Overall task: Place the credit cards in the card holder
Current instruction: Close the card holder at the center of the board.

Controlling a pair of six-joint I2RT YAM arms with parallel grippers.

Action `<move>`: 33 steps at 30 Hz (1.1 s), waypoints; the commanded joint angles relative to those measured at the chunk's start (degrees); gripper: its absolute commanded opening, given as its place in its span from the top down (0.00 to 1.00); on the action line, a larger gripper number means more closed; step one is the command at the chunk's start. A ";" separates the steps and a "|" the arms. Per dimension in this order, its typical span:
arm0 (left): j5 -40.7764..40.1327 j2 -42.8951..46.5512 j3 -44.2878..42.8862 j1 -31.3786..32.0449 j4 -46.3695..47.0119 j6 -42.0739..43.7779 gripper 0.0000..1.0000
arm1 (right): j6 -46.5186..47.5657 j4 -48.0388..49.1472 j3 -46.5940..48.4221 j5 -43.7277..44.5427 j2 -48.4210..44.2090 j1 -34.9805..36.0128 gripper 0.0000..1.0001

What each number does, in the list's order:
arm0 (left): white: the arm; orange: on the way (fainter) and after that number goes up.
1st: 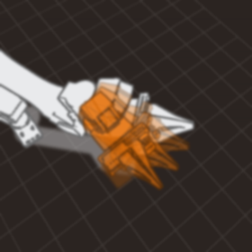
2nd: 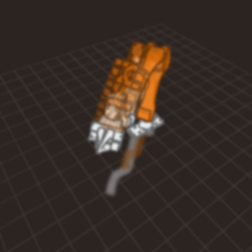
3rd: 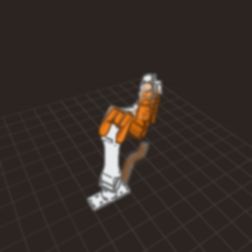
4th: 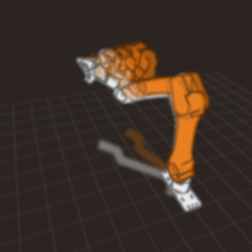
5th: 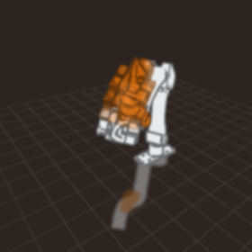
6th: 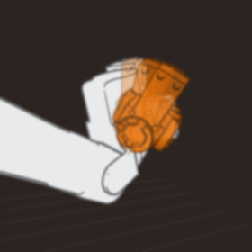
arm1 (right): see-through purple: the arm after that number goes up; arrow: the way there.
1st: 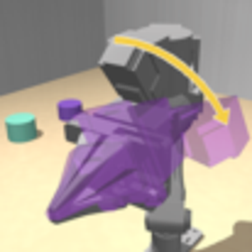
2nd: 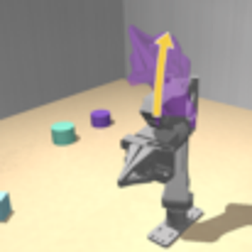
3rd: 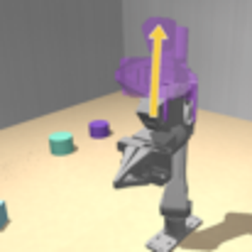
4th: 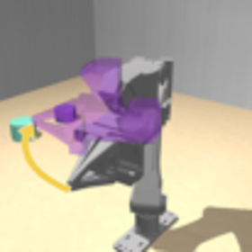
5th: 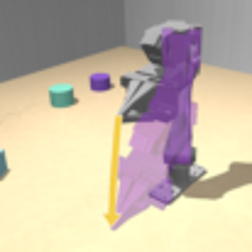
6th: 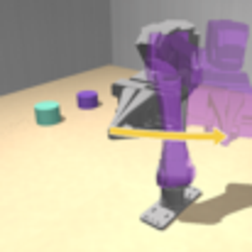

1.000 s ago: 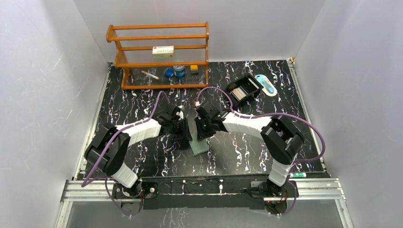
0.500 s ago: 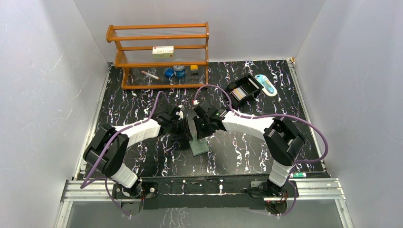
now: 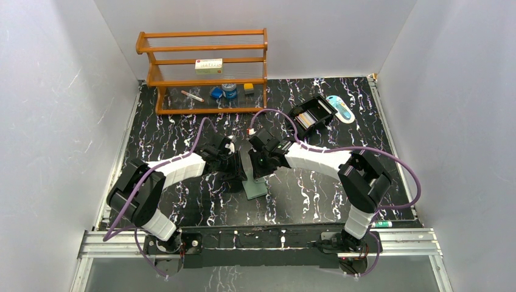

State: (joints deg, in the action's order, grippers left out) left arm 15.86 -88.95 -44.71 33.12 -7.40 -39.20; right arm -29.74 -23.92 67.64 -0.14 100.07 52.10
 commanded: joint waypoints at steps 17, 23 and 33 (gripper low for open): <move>1.08 1.21 0.24 -0.10 0.00 0.04 0.66 | 0.54 1.49 -1.86 -1.59 -0.67 -0.59 0.75; 1.10 1.08 0.24 -0.16 0.02 0.04 0.66 | 0.21 1.94 -2.22 -2.52 -0.67 -0.59 0.75; 1.17 0.97 0.19 -0.13 0.15 0.03 0.67 | 0.03 2.22 -2.36 -2.82 1.23 -0.52 0.77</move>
State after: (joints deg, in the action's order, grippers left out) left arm 15.90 -88.95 -44.51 33.12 -7.25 -39.42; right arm -29.76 -23.27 65.73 -2.26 100.31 51.72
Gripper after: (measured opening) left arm 0.334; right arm 0.239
